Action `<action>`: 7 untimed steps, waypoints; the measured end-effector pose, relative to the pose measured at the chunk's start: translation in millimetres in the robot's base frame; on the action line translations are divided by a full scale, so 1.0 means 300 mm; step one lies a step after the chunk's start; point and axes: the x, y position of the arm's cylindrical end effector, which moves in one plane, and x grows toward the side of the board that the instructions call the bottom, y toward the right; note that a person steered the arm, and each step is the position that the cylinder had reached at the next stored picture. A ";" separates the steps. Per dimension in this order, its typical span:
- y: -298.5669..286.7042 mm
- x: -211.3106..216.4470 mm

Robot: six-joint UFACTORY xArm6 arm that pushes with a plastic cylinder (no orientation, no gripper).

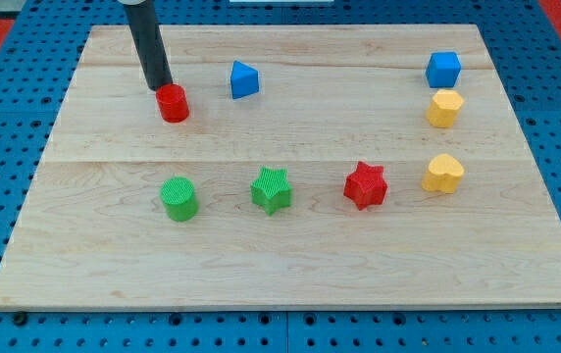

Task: Move the blue triangle parallel to the left of the blue cube

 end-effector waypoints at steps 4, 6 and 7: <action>0.445 -0.034; 0.633 -0.034; 0.798 -0.034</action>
